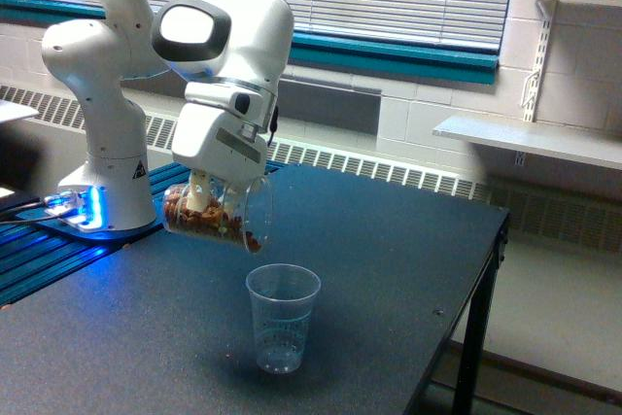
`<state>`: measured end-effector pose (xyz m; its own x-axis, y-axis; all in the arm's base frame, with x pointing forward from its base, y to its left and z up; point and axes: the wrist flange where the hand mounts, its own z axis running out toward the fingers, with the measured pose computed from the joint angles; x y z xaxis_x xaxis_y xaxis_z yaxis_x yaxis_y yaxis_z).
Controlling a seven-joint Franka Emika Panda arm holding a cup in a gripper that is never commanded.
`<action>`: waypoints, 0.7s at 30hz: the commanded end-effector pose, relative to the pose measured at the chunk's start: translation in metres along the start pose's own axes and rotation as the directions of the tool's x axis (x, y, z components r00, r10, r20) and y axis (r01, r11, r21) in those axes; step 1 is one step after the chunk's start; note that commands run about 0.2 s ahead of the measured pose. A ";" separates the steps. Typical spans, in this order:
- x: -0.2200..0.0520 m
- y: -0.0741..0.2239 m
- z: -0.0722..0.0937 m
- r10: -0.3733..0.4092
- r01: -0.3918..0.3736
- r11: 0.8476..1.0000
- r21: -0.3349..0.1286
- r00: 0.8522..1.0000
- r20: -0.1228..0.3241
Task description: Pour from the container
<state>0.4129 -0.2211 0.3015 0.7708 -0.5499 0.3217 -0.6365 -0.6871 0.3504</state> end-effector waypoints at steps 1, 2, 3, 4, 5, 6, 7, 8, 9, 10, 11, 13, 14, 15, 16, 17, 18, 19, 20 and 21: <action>0.002 -0.005 -0.004 -0.037 0.037 0.999 -0.031 0.999 -0.006; 0.002 -0.005 -0.004 -0.041 0.041 0.999 -0.035 0.999 -0.005; 0.001 -0.005 -0.004 -0.046 0.046 0.998 -0.039 0.999 -0.004; 0.000 -0.006 -0.004 -0.051 0.051 0.998 -0.042 0.999 -0.002; 0.000 -0.006 -0.004 -0.053 0.053 0.998 -0.045 0.999 0.000; -0.001 -0.007 -0.004 -0.056 0.056 0.997 -0.048 0.998 0.003; -0.002 -0.008 -0.004 -0.060 0.060 0.997 -0.050 0.998 0.006; -0.002 -0.008 -0.004 -0.063 0.063 0.997 -0.053 0.998 0.009; -0.003 -0.009 -0.005 -0.065 0.066 0.996 -0.057 0.998 0.011; -0.003 -0.009 -0.005 -0.068 0.068 0.996 -0.059 0.998 0.012; -0.003 -0.010 -0.005 -0.070 0.071 0.996 -0.062 0.997 0.013; -0.004 -0.011 -0.005 -0.071 0.072 0.995 -0.072 0.997 0.015; -0.005 -0.011 -0.005 -0.071 0.072 0.995 -0.075 0.997 0.017; -0.006 -0.012 -0.005 -0.070 0.071 0.995 -0.077 0.997 0.020; -0.006 -0.012 -0.005 -0.069 0.070 0.994 -0.079 0.997 0.022; -0.007 -0.013 -0.005 -0.068 0.069 0.994 -0.082 0.997 0.024; -0.008 -0.014 -0.004 -0.066 0.068 0.994 -0.083 0.997 0.027; -0.008 -0.014 -0.004 -0.065 0.067 0.994 -0.084 0.997 0.030; -0.008 -0.015 -0.004 -0.065 0.068 0.994 -0.087 0.997 0.034; -0.008 -0.016 -0.005 -0.067 0.070 0.994 -0.090 0.997 0.035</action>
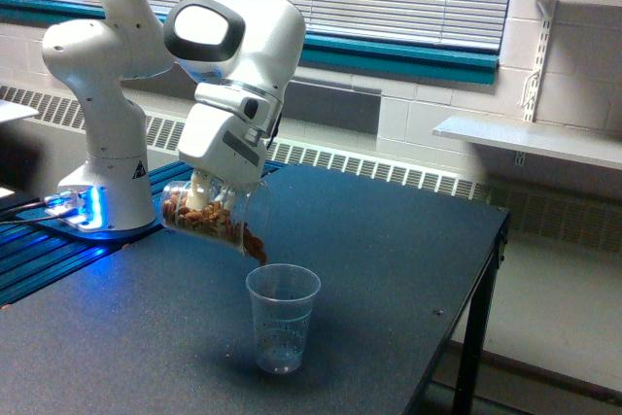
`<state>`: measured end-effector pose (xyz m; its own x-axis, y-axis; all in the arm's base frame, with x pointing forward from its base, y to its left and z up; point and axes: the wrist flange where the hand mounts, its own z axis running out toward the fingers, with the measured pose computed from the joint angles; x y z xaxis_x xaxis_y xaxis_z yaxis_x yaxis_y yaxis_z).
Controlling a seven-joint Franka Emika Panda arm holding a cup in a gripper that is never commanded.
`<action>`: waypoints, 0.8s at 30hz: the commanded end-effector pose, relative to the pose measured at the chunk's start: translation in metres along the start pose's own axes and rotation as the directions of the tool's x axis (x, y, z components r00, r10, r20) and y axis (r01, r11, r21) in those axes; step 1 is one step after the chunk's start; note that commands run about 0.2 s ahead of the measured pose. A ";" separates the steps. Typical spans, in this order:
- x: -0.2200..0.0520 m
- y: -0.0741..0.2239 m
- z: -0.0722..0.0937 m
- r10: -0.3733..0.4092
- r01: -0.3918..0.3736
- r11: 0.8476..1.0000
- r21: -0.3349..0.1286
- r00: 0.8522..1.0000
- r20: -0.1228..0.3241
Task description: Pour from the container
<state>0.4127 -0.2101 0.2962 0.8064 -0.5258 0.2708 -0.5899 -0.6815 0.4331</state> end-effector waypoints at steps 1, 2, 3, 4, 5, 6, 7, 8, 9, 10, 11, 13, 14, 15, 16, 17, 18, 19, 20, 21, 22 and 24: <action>0.000 -0.006 -0.005 -0.011 0.011 1.000 -0.020 1.000 -0.001; 0.000 -0.007 -0.005 -0.012 0.012 1.000 -0.024 1.000 -0.001; 0.001 -0.007 -0.005 -0.016 0.016 1.000 -0.027 1.000 -0.001; 0.001 -0.008 -0.006 -0.017 0.017 0.999 -0.029 1.000 -0.001; 0.001 -0.008 -0.005 -0.018 0.018 0.999 -0.031 1.000 0.000; 0.001 -0.009 -0.006 -0.019 0.019 0.999 -0.034 1.000 0.001; 0.001 -0.009 -0.006 -0.021 0.021 0.999 -0.035 1.000 0.002; 0.001 -0.009 -0.006 -0.023 0.023 0.999 -0.038 1.000 0.002; 0.001 -0.009 -0.006 -0.023 0.023 0.999 -0.041 1.000 0.002; 0.000 -0.009 -0.006 -0.023 0.023 0.999 -0.044 1.000 0.004; 0.000 -0.009 -0.006 -0.025 0.025 0.999 -0.046 1.000 0.006; 0.001 -0.009 -0.006 -0.024 0.025 0.998 -0.052 1.000 0.006; 0.001 -0.010 -0.006 -0.024 0.025 0.998 -0.055 1.000 0.008; 0.001 -0.010 -0.006 -0.025 0.026 0.998 -0.057 1.000 0.010; 0.001 -0.009 -0.007 -0.026 0.027 0.998 -0.059 1.000 0.012; 0.002 -0.009 -0.007 -0.026 0.027 0.998 -0.062 1.000 0.013; 0.002 -0.009 -0.007 -0.026 0.026 0.998 -0.065 1.000 0.013; 0.002 -0.009 -0.008 -0.025 0.026 0.997 -0.067 1.000 0.015; 0.002 -0.009 -0.008 -0.026 0.027 0.997 -0.070 1.000 0.017; 0.002 -0.009 -0.008 -0.025 0.026 0.997 -0.072 1.000 0.018; 0.002 -0.009 -0.008 -0.023 0.025 0.997 -0.075 1.000 0.019; 0.002 -0.009 -0.008 -0.020 0.022 0.997 -0.080 0.999 0.027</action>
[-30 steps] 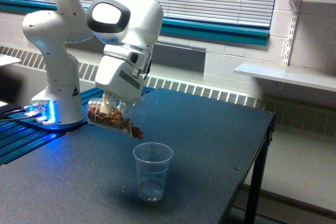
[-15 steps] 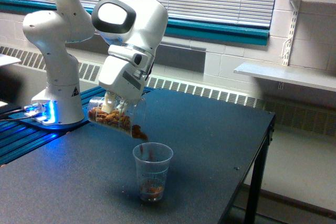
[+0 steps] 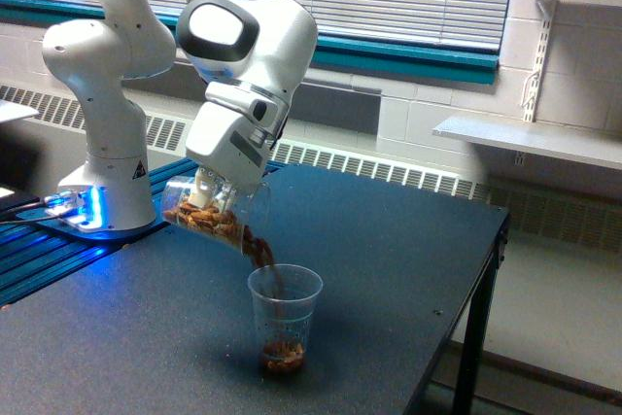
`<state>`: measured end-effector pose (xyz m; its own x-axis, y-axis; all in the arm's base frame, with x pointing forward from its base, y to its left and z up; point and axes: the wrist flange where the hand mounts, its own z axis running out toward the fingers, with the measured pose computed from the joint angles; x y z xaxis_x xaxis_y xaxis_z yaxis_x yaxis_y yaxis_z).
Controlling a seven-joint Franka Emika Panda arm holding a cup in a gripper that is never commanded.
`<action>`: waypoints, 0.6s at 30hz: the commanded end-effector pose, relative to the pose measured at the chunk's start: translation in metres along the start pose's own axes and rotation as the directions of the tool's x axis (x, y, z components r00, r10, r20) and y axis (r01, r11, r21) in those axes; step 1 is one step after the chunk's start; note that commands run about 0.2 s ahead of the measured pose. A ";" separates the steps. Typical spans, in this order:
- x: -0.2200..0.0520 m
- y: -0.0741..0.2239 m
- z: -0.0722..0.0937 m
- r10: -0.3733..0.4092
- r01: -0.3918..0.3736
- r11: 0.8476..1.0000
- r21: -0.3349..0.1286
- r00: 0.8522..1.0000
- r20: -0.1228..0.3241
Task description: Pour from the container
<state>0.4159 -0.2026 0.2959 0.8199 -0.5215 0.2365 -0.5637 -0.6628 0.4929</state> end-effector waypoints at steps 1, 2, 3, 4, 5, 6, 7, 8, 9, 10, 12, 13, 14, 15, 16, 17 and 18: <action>0.003 -0.001 -0.005 0.008 -0.008 1.000 -0.020 1.000 0.005; 0.003 -0.001 -0.005 0.011 -0.011 1.000 -0.023 1.000 0.011; 0.003 -0.002 -0.006 0.014 -0.014 1.000 -0.025 1.000 0.017; 0.003 -0.001 -0.006 0.017 -0.016 1.000 -0.027 1.000 0.023; 0.003 -0.001 -0.007 0.017 -0.016 0.999 -0.028 0.999 0.027; 0.004 -0.001 -0.007 0.017 -0.016 0.999 -0.029 0.999 0.030; 0.004 -0.001 -0.008 0.018 -0.017 0.999 -0.033 0.999 0.029; 0.005 -0.001 -0.009 0.019 -0.018 0.999 -0.036 0.999 0.027; 0.005 -0.001 -0.009 0.018 -0.017 0.999 -0.036 0.999 0.029; 0.005 -0.001 -0.009 0.017 -0.016 0.999 -0.037 0.999 0.031; 0.005 -0.001 -0.009 0.019 -0.018 0.999 -0.039 0.999 0.033; 0.006 -0.001 -0.009 0.019 -0.018 0.999 -0.041 0.999 0.035; 0.006 -0.001 -0.010 0.019 -0.018 0.999 -0.042 0.999 0.037; 0.006 -0.001 -0.010 0.020 -0.018 0.999 -0.043 0.999 0.038; 0.006 -0.001 -0.010 0.020 -0.018 0.999 -0.045 0.999 0.039; 0.007 -0.002 -0.011 0.020 -0.018 0.999 -0.046 0.999 0.039; 0.007 -0.002 -0.011 0.020 -0.019 0.999 -0.047 0.999 0.038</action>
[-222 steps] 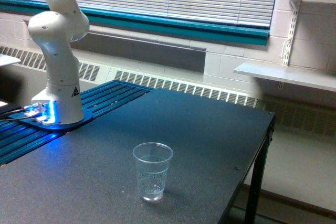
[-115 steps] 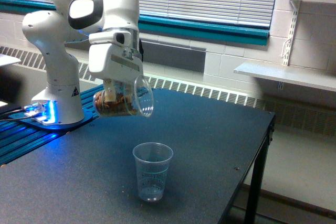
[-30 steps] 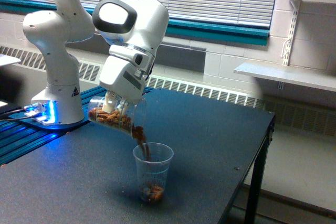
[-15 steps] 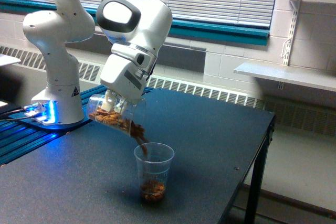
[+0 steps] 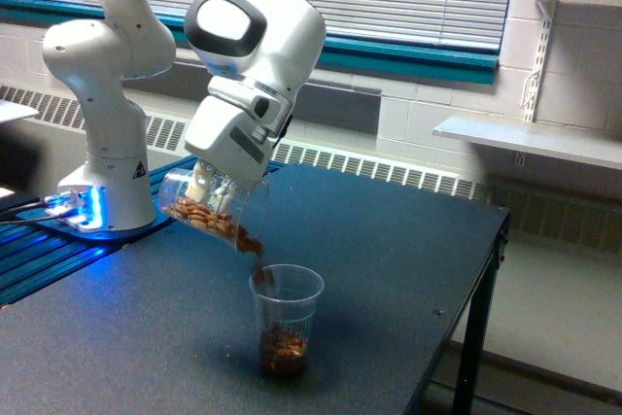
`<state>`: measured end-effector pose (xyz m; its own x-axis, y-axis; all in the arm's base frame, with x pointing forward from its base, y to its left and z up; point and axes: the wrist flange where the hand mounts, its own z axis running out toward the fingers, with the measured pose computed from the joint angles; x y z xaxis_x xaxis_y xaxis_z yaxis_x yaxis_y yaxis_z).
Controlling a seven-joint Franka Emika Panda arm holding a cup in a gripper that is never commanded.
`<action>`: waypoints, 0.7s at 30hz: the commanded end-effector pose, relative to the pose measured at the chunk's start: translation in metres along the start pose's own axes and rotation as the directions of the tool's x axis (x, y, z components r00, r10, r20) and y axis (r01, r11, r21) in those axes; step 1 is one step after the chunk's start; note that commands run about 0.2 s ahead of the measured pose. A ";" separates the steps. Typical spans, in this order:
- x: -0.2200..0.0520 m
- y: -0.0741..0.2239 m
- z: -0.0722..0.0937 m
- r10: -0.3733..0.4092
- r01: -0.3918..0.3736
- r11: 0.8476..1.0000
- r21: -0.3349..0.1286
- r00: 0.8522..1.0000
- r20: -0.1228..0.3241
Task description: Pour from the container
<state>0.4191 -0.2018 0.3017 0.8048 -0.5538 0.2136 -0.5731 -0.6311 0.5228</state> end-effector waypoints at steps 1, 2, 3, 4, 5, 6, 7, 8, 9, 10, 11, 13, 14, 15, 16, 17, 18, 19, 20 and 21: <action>0.004 -0.002 -0.006 0.003 -0.003 1.000 -0.008 1.000 -0.001; 0.005 -0.002 -0.007 0.004 -0.004 1.000 -0.009 1.000 -0.001; 0.005 -0.003 -0.007 0.006 -0.006 1.000 -0.010 1.000 -0.001; 0.005 -0.003 -0.008 0.006 -0.006 1.000 -0.012 1.000 -0.001; 0.006 -0.003 -0.008 0.007 -0.007 1.000 -0.014 1.000 -0.001; 0.006 -0.003 -0.009 0.007 -0.007 1.000 -0.016 1.000 -0.001; 0.006 -0.003 -0.009 0.008 -0.008 1.000 -0.019 1.000 -0.002; 0.007 -0.003 -0.010 0.008 -0.008 1.000 -0.022 1.000 -0.002; 0.007 -0.004 -0.011 0.009 -0.009 1.000 -0.027 1.000 0.000; 0.007 -0.004 -0.011 0.010 -0.010 1.000 -0.028 1.000 0.003; 0.007 -0.004 -0.011 0.011 -0.011 0.999 -0.030 1.000 0.005; 0.008 -0.004 -0.013 0.013 -0.013 0.999 -0.036 1.000 0.009; 0.008 -0.004 -0.013 0.015 -0.015 0.999 -0.037 1.000 0.011; 0.008 -0.005 -0.014 0.016 -0.015 0.999 -0.039 1.000 0.012; 0.009 -0.005 -0.015 0.015 -0.014 0.999 -0.041 1.000 0.013; 0.009 -0.005 -0.015 0.014 -0.014 0.999 -0.044 1.000 0.014; 0.010 -0.005 -0.016 0.013 -0.013 0.999 -0.047 1.000 0.014; 0.011 -0.005 -0.017 0.011 -0.010 0.999 -0.049 1.000 0.014; 0.011 -0.005 -0.018 0.008 -0.007 0.999 -0.053 1.000 0.014; 0.012 -0.005 -0.019 0.007 -0.006 0.998 -0.057 1.000 0.015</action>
<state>0.4284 -0.1993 0.3136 0.7974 -0.5671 0.2064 -0.5719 -0.6010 0.5583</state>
